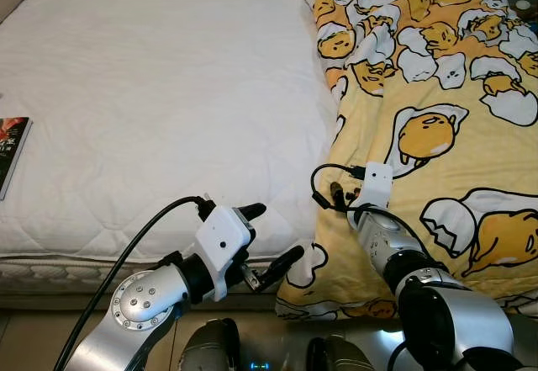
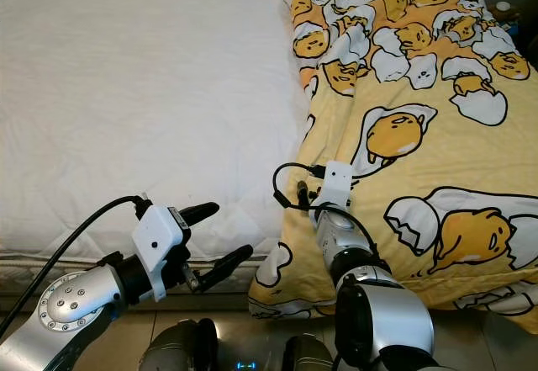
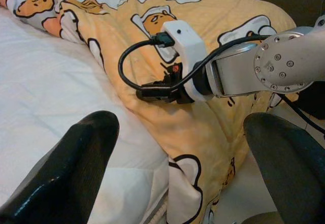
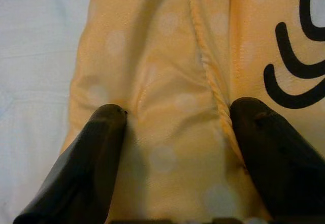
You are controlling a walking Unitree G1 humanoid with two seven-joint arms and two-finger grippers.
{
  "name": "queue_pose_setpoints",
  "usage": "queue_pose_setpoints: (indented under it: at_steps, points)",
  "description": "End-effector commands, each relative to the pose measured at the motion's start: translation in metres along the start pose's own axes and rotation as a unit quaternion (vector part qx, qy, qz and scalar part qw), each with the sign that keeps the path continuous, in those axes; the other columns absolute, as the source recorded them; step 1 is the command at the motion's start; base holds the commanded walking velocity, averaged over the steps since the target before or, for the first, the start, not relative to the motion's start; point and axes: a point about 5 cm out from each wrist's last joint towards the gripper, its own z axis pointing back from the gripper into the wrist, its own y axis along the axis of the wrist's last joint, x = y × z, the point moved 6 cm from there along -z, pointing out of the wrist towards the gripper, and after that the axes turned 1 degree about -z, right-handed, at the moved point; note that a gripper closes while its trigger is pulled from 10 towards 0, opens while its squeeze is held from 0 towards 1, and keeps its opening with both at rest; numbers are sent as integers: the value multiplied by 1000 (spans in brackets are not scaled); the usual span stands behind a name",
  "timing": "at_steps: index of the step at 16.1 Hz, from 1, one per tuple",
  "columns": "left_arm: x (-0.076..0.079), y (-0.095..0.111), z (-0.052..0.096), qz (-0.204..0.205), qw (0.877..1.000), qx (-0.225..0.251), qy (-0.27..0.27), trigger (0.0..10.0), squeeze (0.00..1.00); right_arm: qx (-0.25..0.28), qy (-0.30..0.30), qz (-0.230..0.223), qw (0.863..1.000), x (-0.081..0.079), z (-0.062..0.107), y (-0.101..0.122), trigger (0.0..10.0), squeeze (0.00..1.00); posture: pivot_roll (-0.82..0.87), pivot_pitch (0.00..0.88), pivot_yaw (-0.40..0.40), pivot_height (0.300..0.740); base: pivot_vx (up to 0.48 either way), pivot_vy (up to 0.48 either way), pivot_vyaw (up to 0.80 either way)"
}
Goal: Clean up the room
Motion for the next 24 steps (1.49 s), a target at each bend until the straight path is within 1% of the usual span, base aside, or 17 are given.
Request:
queue_pose_setpoints:
  at_steps: [1,6,10,13,18,24]
  points:
    - [1,-1,-1,-9,1000,-2,-5,10000,0,-53,1,-3,999,0,4,-34,0,0,120,147,4,714,0,0,0]
    - [1,1,-3,-11,1000,1,-8,10000,0,-51,16,2,999,-6,5,-36,0,0,116,145,7,714,0,0,0]
    - [3,1,-2,-11,1000,-1,-10,10000,0,-55,38,1,998,-16,6,-41,0,0,118,155,8,714,0,0,0]
    - [3,1,-2,-11,1000,-3,-10,10000,0,-54,40,0,998,-17,6,-41,0,0,116,159,9,714,0,0,0]
    - [2,0,-4,-10,1000,-2,-11,10000,0,-43,54,13,998,-23,5,-35,0,0,105,159,13,714,0,0,0]
    - [1,0,-6,-11,1000,-3,-15,10000,0,-42,64,14,997,-28,6,-36,0,0,101,157,17,714,0,0,0]
